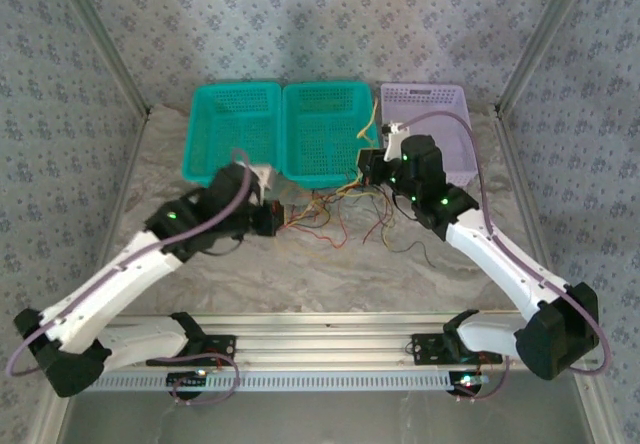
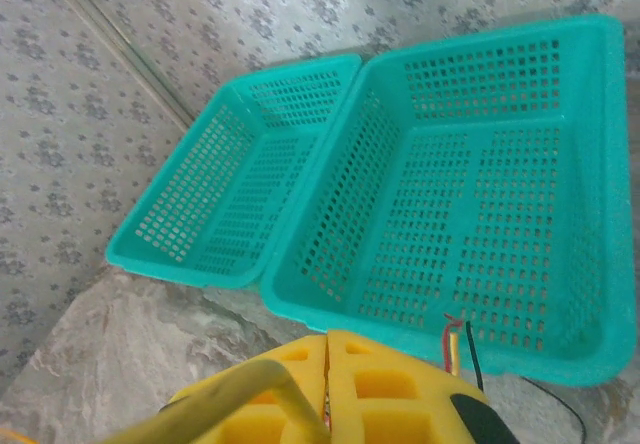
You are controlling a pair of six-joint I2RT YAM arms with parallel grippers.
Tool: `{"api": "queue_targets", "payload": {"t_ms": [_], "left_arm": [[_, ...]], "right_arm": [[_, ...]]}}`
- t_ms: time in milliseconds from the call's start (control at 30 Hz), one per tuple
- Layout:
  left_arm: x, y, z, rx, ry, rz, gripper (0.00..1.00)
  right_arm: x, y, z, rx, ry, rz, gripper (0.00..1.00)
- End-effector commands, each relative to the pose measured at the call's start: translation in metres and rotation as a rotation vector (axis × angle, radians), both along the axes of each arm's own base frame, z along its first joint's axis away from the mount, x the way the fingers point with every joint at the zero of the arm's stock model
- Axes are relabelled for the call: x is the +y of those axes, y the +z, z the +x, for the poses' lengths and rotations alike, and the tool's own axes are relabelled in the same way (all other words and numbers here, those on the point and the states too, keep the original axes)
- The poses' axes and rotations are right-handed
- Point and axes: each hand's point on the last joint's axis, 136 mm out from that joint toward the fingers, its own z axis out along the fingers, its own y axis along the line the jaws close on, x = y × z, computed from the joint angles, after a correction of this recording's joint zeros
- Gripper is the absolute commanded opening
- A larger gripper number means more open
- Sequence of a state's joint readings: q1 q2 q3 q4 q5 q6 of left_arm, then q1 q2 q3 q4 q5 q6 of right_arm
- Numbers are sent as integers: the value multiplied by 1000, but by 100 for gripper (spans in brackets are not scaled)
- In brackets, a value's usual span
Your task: Untangle the cables
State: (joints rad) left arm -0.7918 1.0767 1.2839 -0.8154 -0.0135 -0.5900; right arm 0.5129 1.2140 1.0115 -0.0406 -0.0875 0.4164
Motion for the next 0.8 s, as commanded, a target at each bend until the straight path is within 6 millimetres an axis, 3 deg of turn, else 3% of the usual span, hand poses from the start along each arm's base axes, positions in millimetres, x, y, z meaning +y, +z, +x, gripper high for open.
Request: {"api": "queue_targets", "payload": {"t_ms": [0, 233, 533, 633, 767], "left_arm": [[36, 47, -1, -107, 34, 81, 0], [77, 168, 30, -408, 197, 92, 0], [111, 273, 83, -715, 435, 138, 0], [127, 314, 87, -826, 512, 134, 0], [145, 370, 78, -985, 600, 100, 0]], "right_arm": [[-12, 4, 0, -15, -54, 42, 0], [-14, -21, -7, 32, -58, 49, 0], [-7, -34, -18, 52, -24, 29, 0], [-4, -35, -21, 52, -11, 23, 0], [-2, -35, -24, 48, -1, 11, 0]]}}
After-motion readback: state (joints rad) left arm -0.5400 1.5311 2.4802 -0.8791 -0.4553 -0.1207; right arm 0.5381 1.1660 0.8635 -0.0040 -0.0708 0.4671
